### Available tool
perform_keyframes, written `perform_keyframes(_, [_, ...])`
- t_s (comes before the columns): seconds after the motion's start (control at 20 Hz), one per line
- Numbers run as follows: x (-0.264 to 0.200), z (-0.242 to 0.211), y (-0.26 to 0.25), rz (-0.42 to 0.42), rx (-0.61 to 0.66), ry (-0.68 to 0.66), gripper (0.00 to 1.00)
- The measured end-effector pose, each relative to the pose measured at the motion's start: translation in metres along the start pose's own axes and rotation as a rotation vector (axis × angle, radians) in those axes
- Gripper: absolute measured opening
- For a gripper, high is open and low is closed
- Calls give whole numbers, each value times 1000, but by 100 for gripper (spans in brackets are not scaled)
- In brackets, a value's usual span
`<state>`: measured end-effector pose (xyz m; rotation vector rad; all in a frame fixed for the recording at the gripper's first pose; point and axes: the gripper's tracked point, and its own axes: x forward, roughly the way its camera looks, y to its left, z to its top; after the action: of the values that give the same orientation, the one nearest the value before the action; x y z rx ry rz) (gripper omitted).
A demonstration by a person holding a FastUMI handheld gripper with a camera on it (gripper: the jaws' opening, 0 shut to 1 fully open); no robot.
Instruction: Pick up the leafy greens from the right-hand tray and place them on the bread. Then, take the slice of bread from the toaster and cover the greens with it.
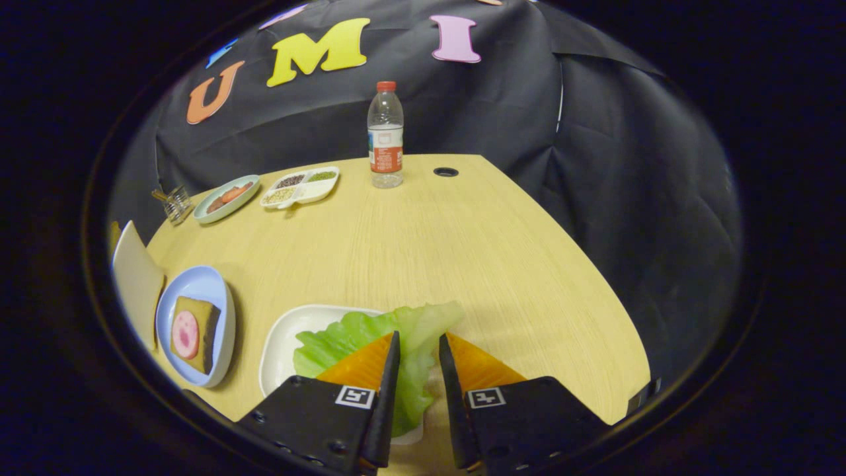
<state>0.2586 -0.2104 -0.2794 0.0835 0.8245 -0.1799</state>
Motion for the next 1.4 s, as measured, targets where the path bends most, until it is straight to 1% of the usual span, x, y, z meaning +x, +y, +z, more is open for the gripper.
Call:
perform_keyframes(0.1, [-6,-2,0,3,-9,-26,2])
perform_keyframes(0.15, [-15,1,0,-1,-12,-34,0])
perform_keyframes(0.4, [-57,18,19,21,-29,-111,0])
perform_keyframes(0.8, [-129,29,77,54,-78,-220,0])
perform_keyframes(1.0, [-155,24,115,89,-97,-239,0])
perform_keyframes(1.3, [-184,17,186,142,-154,-276,0])
perform_keyframes(1.4, [-192,13,211,175,-146,-274,0])
